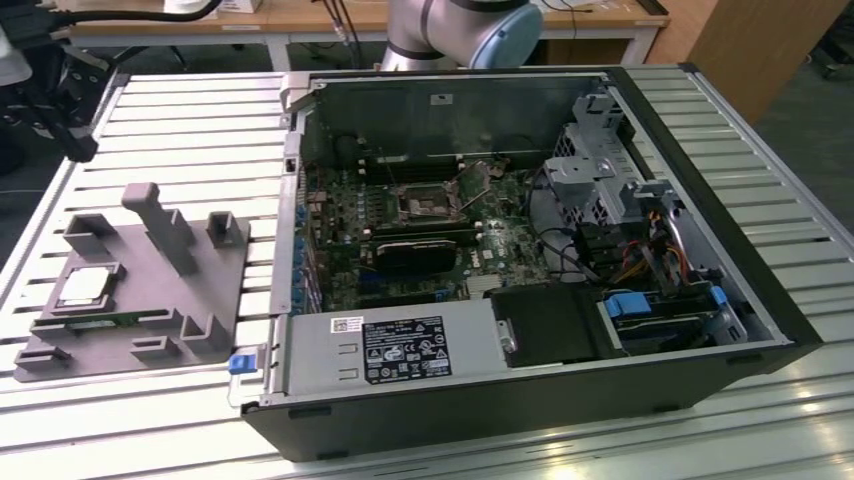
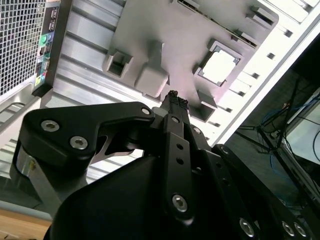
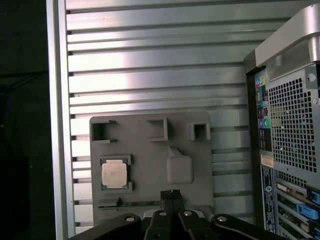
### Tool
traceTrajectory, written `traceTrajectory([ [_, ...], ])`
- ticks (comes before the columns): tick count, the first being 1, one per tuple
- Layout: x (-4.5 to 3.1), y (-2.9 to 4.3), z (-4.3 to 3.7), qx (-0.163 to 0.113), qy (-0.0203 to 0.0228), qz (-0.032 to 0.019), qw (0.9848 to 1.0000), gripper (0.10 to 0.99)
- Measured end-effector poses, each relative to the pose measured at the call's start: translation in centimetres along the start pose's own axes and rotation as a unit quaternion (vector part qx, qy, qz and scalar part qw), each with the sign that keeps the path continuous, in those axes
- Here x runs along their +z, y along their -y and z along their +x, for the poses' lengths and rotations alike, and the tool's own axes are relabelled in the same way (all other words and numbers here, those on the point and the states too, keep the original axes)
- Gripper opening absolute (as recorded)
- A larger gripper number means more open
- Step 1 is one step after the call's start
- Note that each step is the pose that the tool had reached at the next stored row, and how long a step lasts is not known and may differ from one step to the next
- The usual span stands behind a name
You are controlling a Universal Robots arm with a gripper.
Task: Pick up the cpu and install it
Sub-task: 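Reach for the cpu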
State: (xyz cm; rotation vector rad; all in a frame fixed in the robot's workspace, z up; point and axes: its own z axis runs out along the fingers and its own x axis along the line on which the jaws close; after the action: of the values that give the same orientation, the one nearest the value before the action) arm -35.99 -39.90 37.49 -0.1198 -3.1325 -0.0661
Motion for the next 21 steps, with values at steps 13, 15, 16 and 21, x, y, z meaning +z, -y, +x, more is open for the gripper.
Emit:
traceTrajectory([
  [13,0.76,0.46,3.31,0.0,-0.004,0.0005,1.0,0.106],
  [15,0.83,0.52,4.05,0.0,-0.0043,0.0005,1.0,0.106],
  [16,0.87,0.55,4.41,0.0,-0.0044,0.0005,1.0,0.106],
  [21,1.0,0.68,6.1,0.0,-0.0049,0.0006,1.0,0.106],
])
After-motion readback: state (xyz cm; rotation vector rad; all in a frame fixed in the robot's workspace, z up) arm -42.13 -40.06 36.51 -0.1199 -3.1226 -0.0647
